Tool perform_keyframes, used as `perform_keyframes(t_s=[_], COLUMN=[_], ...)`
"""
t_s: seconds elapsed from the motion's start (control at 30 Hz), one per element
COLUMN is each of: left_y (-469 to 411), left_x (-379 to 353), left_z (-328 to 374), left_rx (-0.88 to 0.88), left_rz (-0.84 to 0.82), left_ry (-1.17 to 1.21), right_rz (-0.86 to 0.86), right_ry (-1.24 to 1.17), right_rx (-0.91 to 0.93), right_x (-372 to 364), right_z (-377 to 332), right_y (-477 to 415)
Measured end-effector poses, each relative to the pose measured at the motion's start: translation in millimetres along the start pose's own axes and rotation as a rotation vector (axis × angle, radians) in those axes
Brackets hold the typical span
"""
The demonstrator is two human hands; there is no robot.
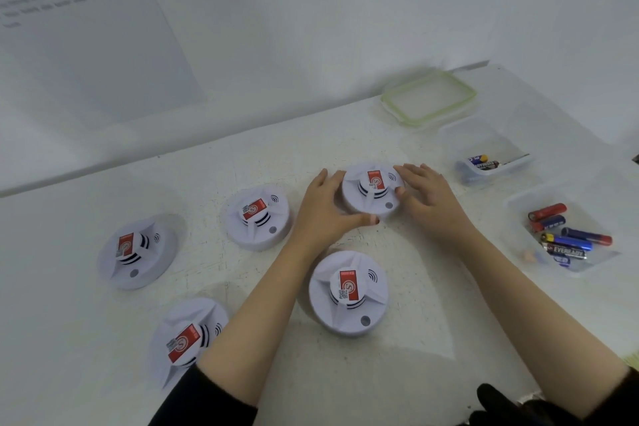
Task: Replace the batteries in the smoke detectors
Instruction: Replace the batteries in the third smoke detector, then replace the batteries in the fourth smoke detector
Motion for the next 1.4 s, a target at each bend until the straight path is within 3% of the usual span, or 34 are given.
perform_keyframes(t_s=[0.13,0.23,0.33,0.4,0.5,0.6,0.67,0.73,0.9,1.03,1.13,1.23,1.4], left_y=[0.4,10.4,36.4,58.1,81.5,86.9,87.2,86.0,92.0,102.3,105.3,100.6,98.4], left_x=[-0.8,7.5,39.4,67.3,100.9,108.8,106.5,105.2,111.6,123.9,121.6,107.6,102.3], left_z=[6.3,12.3,20.5,17.4,-0.6,-37.2,-58.3,-66.3,-62.5,-52.0,-31.4,-12.2,4.6], left_rx=[-0.025,-0.034,-0.098,-0.112,-0.007,0.23,0.321,0.303,0.247,0.154,0.055,-0.02,-0.081], left_rz=[-0.015,-0.008,0.151,0.279,0.337,0.194,0.111,0.094,0.135,0.197,0.178,0.082,-0.002], left_ry=[-0.01,0.083,0.119,0.048,-0.152,-0.32,-0.275,-0.154,0.013,0.236,0.505,0.648,0.567], right_rz=[0.013,0.136,0.296,0.305,0.19,-0.116,-0.305,-0.397,-0.472,-0.397,-0.468,-0.507,-0.407], right_ry=[-0.029,-0.107,-0.069,-0.013,0.119,0.447,0.641,0.697,0.462,-0.104,-0.484,-0.578,-0.474], right_rx=[-0.011,0.004,0.144,0.252,0.399,0.377,0.316,0.298,0.286,0.326,0.362,0.419,0.483], right_x=[0.7,12.0,24.4,19.6,-6.5,-58.5,-87.2,-103.6,-111.2,-83.4,-69.8,-62.8,-41.7], right_z=[-0.7,-12.3,-50.6,-81.0,-126.3,-143.3,-139.5,-138.9,-143.0,-154.2,-168.9,-186.0,-189.9], right_y=[-0.6,10.2,20.9,20.7,11.5,-8.4,-18.1,-23.0,-24.9,-15.7,-4.0,6.0,12.1])
Point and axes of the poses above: each hand's wrist, its own y-axis away from the middle knuckle, its own x-axis out of the back of the hand, z = x × y, the point moved 10 cm from there along -y, towards the middle knuckle, and after that the axes turned 9 degrees about -z, right-handed, at the moved point
